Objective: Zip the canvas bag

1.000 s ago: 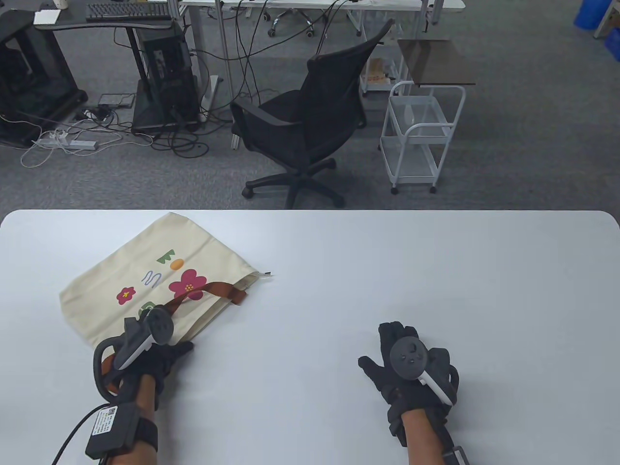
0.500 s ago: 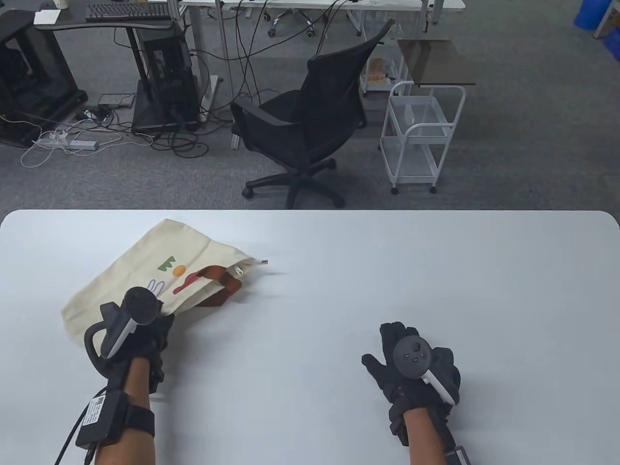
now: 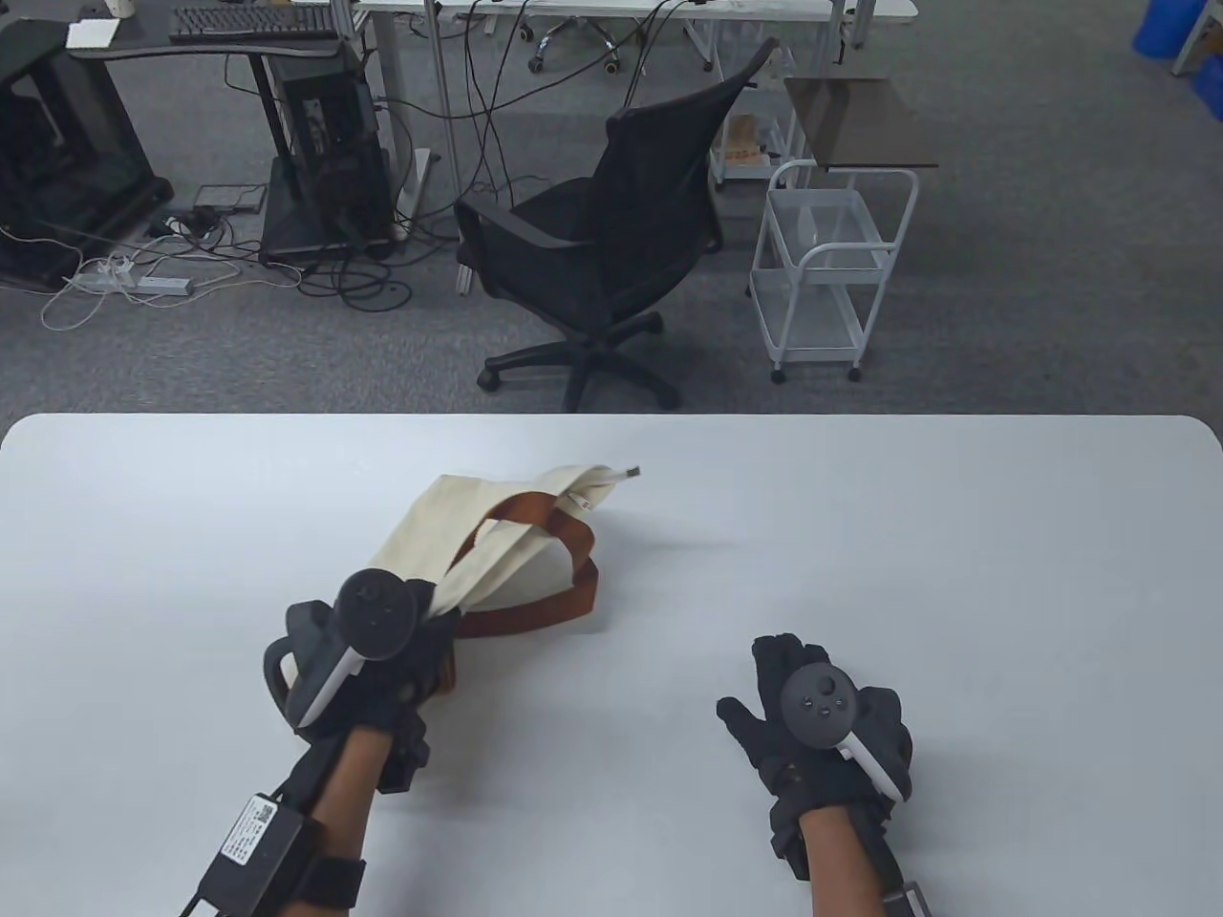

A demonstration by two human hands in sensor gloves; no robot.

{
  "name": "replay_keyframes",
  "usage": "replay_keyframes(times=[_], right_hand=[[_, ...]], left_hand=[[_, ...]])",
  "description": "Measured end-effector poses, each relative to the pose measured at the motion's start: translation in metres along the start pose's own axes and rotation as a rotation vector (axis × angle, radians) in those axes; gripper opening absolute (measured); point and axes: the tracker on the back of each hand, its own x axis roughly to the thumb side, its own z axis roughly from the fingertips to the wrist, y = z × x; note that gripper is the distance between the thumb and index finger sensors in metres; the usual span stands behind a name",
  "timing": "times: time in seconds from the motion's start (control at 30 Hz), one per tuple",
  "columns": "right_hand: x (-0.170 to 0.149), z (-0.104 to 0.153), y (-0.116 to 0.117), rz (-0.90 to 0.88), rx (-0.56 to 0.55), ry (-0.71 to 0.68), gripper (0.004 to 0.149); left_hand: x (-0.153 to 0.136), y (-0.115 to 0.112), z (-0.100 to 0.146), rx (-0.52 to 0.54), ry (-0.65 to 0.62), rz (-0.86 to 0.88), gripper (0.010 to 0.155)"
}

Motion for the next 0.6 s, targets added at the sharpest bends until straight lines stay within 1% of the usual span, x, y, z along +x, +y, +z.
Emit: replay_keyframes(times=[0.07,0.13,0.17,0.27,0.33,0.4,0.43,0.47,0.5,0.6], right_hand=[[-0.001,0.000,-0.002,-0.002,-0.004,0.003,0.083],[-0.004,0.000,-0.003,-0.013,-0.011,0.010,0.083],[-0.004,0.000,-0.004,-0.015,-0.013,0.012,0.084],[-0.006,-0.001,-0.003,-0.009,-0.009,0.018,0.084],[-0.006,-0.001,-0.002,0.000,-0.005,0.022,0.084],[-0.005,-0.002,-0.001,0.012,0.001,0.025,0.084],[-0.005,-0.002,0.000,0.021,0.001,0.029,0.083],[-0.005,-0.003,0.001,0.032,0.002,0.034,0.082],[-0.004,-0.004,0.002,0.044,0.002,0.039,0.082],[-0.002,-0.006,0.002,0.078,-0.019,0.058,0.080]], left_hand=[[0.016,-0.015,0.008,-0.047,-0.027,-0.035,0.049],[0.031,-0.039,0.018,-0.117,-0.057,-0.061,0.052],[0.035,-0.047,0.021,-0.137,-0.065,-0.063,0.053],[0.050,-0.080,0.035,-0.250,-0.114,-0.079,0.056],[0.057,-0.099,0.043,-0.318,-0.155,-0.085,0.065],[0.061,-0.117,0.049,-0.454,-0.208,-0.080,0.080],[0.061,-0.123,0.051,-0.553,-0.244,-0.077,0.086],[0.060,-0.124,0.053,-0.581,-0.263,-0.056,0.090],[0.058,-0.122,0.055,-0.572,-0.269,-0.034,0.090],[0.051,-0.107,0.061,-0.503,-0.315,0.013,0.087]])
